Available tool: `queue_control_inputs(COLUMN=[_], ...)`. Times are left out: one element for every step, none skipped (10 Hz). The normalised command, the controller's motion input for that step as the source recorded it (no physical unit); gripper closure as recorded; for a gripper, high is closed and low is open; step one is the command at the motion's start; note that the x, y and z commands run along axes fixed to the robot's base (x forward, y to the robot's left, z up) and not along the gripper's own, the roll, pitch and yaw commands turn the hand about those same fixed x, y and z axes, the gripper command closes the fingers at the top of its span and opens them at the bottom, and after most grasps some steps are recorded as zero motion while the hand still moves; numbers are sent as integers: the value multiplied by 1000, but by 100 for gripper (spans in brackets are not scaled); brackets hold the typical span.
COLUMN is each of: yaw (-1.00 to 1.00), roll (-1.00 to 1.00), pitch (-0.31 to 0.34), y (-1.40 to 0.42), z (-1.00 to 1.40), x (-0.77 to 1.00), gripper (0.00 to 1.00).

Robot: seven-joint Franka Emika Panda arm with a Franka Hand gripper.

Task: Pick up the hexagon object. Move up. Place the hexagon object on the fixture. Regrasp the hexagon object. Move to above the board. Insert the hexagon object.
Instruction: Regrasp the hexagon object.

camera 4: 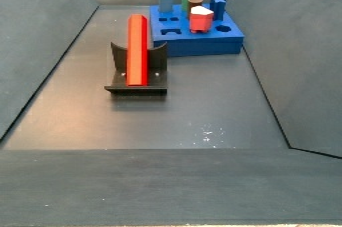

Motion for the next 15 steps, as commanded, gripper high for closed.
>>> queue_control_inputs(yaw=[29,31,35,41,47,54,66,87,113,151,183,211,229,236,243], roll=[1000,1000,1000,1000,1000,1000,1000,1000,1000,1000,892,646,466,359,211], pitch=[28,33,46,62,78,98,122,156,182,208,213,188,160,141,80], y=[-23,-25,-27,-29,-34,-35,-43,-48,-49,-51,-53,-56,-56,-54,-47], z=[-4,-7,-7,-1,-3,-8,-7,-7,-7,-11,-11,-12,-15,-10,-3], x=[19,29,45,61,74,89,98,113,125,142,165,198,227,245,259], gripper=[0,0,0,0,0,0,0,0,0,0,0,0,0,0,0])
